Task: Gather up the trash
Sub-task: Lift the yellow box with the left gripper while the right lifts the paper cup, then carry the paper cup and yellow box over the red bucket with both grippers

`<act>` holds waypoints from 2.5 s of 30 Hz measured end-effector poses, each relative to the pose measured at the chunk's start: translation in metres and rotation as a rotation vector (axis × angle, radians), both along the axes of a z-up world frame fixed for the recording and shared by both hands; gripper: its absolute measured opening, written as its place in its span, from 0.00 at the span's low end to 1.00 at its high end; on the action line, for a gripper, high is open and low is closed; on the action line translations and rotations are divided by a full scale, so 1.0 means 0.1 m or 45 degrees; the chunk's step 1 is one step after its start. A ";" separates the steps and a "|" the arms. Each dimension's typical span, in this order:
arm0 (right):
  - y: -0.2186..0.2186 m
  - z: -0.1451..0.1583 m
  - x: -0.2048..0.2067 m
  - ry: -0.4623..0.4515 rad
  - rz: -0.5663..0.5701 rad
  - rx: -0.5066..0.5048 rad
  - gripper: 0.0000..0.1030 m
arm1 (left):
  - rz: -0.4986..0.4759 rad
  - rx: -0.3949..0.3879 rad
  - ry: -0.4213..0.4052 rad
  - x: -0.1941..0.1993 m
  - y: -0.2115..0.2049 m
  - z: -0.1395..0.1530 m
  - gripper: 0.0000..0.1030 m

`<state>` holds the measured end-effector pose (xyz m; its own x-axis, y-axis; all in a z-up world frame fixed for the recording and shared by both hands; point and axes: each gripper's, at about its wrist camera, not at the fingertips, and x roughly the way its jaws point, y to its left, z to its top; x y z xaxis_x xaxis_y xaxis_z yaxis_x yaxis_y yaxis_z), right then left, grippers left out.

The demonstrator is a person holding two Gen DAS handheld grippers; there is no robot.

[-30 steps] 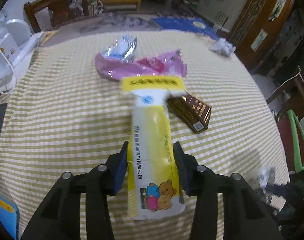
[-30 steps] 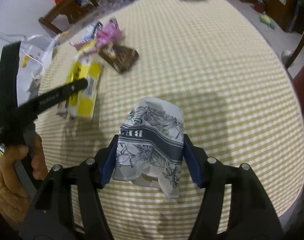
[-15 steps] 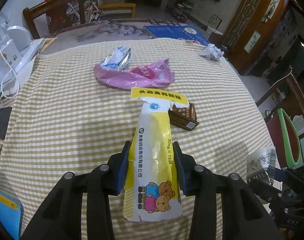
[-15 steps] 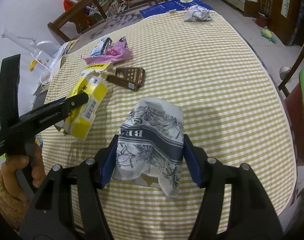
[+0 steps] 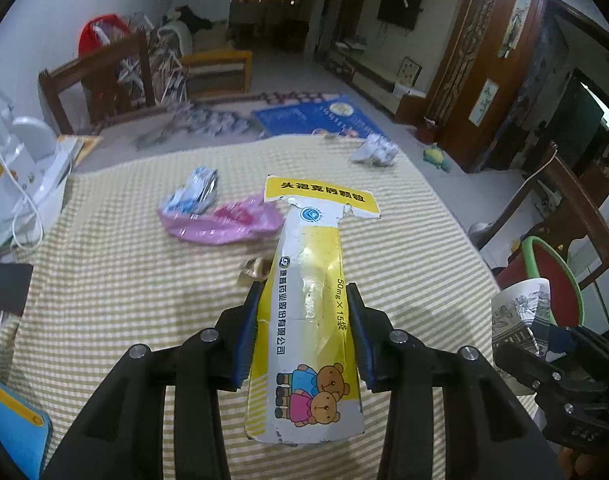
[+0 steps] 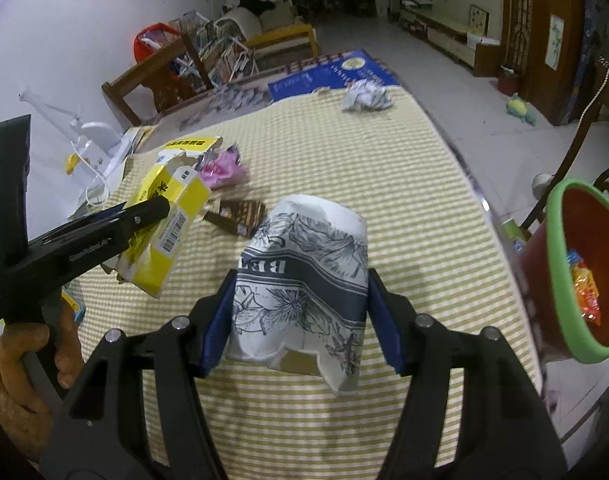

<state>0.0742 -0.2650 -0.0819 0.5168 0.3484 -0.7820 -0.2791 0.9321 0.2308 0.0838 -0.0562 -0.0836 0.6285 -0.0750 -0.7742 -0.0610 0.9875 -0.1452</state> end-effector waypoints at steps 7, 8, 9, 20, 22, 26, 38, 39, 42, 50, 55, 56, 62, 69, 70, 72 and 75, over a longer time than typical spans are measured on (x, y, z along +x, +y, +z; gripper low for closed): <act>-0.24 0.08 0.11 -0.028 -0.004 0.020 0.58 | -0.010 0.027 -0.041 0.04 -0.27 0.13 0.37; -0.28 0.09 0.13 -0.032 -0.002 0.022 0.58 | -0.010 0.029 -0.044 0.04 -0.31 0.14 0.37; -0.30 0.10 0.14 -0.034 -0.001 0.023 0.58 | -0.010 0.031 -0.047 0.05 -0.34 0.15 0.37; -0.58 0.15 0.29 -0.057 0.013 0.031 0.58 | -0.003 0.040 -0.063 0.18 -0.66 0.21 0.37; -0.64 0.16 0.31 -0.063 0.012 0.033 0.58 | -0.003 0.039 -0.063 0.17 -0.66 0.21 0.37; -0.75 0.18 0.34 -0.074 0.007 0.039 0.58 | -0.011 0.043 -0.066 0.21 -0.75 0.21 0.37; -1.22 0.24 0.43 -0.112 -0.063 0.080 0.58 | -0.069 0.061 -0.072 0.36 -1.24 0.27 0.37; -1.25 0.24 0.44 -0.112 -0.068 0.083 0.58 | -0.075 0.064 -0.072 0.37 -1.28 0.28 0.37; -1.37 0.23 0.47 -0.112 -0.083 0.091 0.58 | -0.094 0.069 -0.073 0.41 -1.40 0.30 0.37; -1.76 0.23 0.51 -0.121 -0.149 0.096 0.58 | -0.159 0.063 -0.075 0.48 -1.79 0.34 0.37; -2.15 0.23 0.50 -0.128 -0.233 0.097 0.58 | -0.231 0.055 -0.075 0.54 -2.15 0.35 0.37; -2.26 0.22 0.50 -0.127 -0.256 0.096 0.58 | -0.248 0.054 -0.076 0.55 -2.24 0.36 0.37; -2.75 0.14 0.50 -0.102 -0.377 0.085 0.59 | -0.359 0.052 -0.085 0.58 -2.72 0.38 0.37; -3.19 0.04 0.44 -0.079 -0.481 0.083 0.59 | -0.478 0.027 -0.051 0.60 -3.20 0.31 0.37; -3.23 0.03 0.43 -0.074 -0.491 0.084 0.59 | -0.494 0.020 -0.044 0.61 -3.26 0.30 0.37; -3.32 -0.01 0.41 -0.064 -0.509 0.085 0.59 | -0.529 0.008 -0.037 0.62 -3.37 0.29 0.37; -3.43 -0.04 0.39 -0.050 -0.531 0.088 0.59 | -0.586 -0.016 -0.029 0.64 -3.55 0.27 0.37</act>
